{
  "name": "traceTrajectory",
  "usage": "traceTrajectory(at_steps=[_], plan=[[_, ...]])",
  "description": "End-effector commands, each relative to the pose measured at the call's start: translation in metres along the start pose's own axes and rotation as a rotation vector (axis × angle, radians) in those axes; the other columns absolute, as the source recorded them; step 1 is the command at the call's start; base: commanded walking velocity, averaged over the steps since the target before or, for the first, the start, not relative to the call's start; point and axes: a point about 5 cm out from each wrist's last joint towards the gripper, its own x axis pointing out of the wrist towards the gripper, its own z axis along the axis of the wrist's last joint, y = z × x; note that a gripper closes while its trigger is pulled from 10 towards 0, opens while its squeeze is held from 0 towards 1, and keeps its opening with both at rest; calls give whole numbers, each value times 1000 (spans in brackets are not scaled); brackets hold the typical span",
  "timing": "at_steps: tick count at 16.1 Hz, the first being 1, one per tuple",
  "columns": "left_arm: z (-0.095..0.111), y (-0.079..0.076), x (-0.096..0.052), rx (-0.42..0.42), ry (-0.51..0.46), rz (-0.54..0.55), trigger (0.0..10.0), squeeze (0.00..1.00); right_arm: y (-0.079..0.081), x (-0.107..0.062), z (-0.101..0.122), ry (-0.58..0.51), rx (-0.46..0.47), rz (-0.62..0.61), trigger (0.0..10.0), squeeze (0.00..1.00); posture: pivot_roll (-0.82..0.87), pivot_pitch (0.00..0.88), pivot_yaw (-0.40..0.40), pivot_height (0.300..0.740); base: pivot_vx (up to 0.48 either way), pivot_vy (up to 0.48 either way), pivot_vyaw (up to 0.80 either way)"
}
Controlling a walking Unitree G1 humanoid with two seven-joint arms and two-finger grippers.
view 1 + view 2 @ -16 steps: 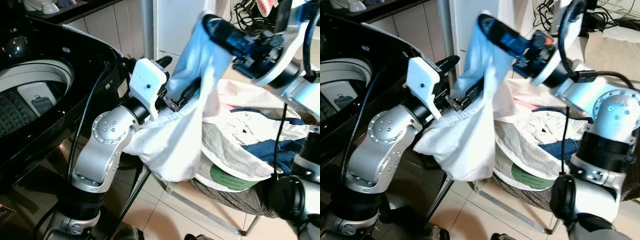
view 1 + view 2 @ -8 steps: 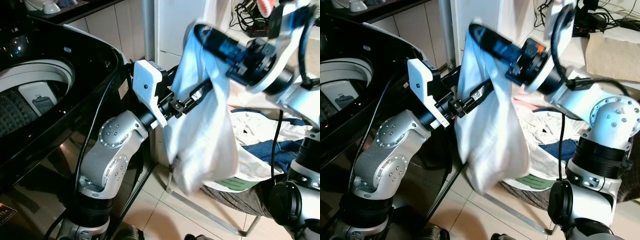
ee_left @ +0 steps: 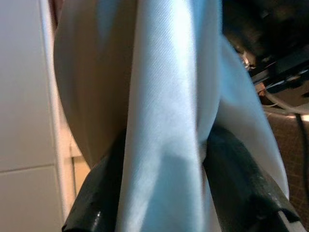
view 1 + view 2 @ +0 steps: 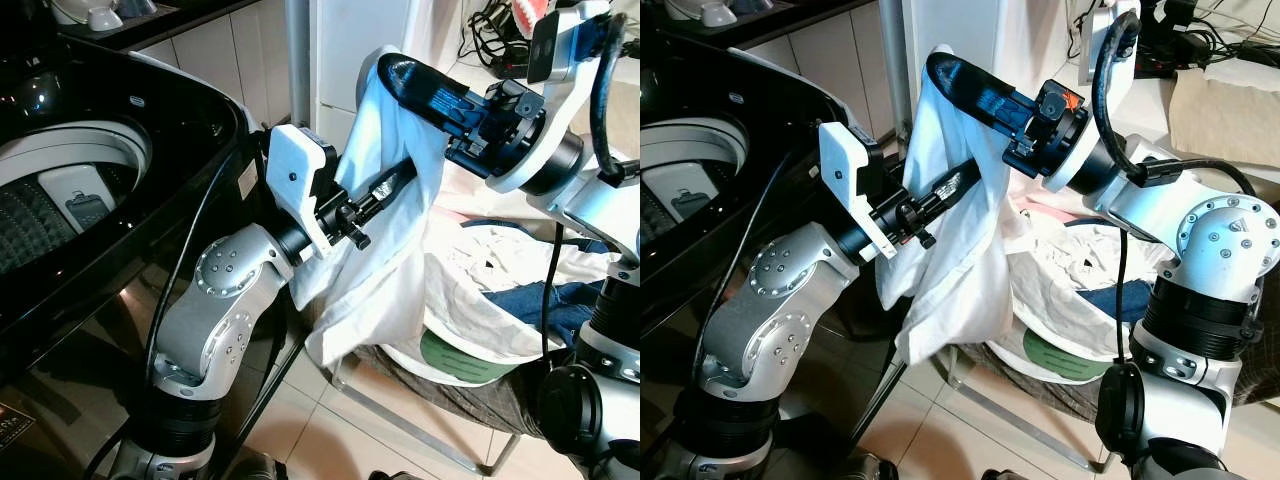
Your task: Clothes washing
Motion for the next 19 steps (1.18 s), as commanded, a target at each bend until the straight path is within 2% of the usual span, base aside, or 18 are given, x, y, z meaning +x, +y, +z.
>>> traceTrajectory(at_steps=[1, 3, 4, 6, 8, 10, 13, 17, 18, 19], plan=[[2, 6, 0, 36, 12, 54, 0, 0, 6, 1, 0, 2, -26, 14, 0, 0, -34, 0, -1, 740, 0, 0, 0], [2, 7, 1, 50, 19, 61, 0, 0, 6, 1, 0, 3, -26, 13, 0, 0, -34, 0, -1, 740, 0, 0, 0], [-1, 9, -1, 68, 53, 66, 0, 0, 6, 2, -1, 4, -28, 9, 0, 0, -30, 1, 0, 740, 0, 0, 0], [-2, 12, -2, 28, 58, 91, 0, 0, 7, 3, -1, 5, -31, 6, 0, 0, -32, 3, 1, 740, 0, 0, 0], [-3, 14, -4, 25, 72, 104, 0, 0, 7, 3, -1, 4, -34, 2, 0, 0, -30, 3, 0, 740, 0, 0, 0], [-3, 16, -6, 64, 80, 113, 0, 0, 6, 4, -1, 4, -37, -6, 0, 0, -27, 10, 0, 740, 0, 0, 0], [-3, 19, -7, 70, 85, 122, 0, 0, 5, 4, -1, 3, -38, -10, 0, 0, -25, 11, 0, 740, 0, 0, 0], [2, 32, -11, 86, 77, 193, 0, 0, 4, 4, 0, -5, -48, -15, 0, 0, -23, 12, 1, 740, 0, 0, 0], [6, 39, -12, 97, 69, 226, 0, 0, 4, 4, 1, -7, -54, -19, 9765, 239, -22, 11, 4, 740, 0, 0, 0], [11, 49, -14, 118, 60, 267, 0, 0, 3, 4, 2, -7, -57, -26, 10000, 878, -20, 9, 5, 740, 0, 0, 0]])
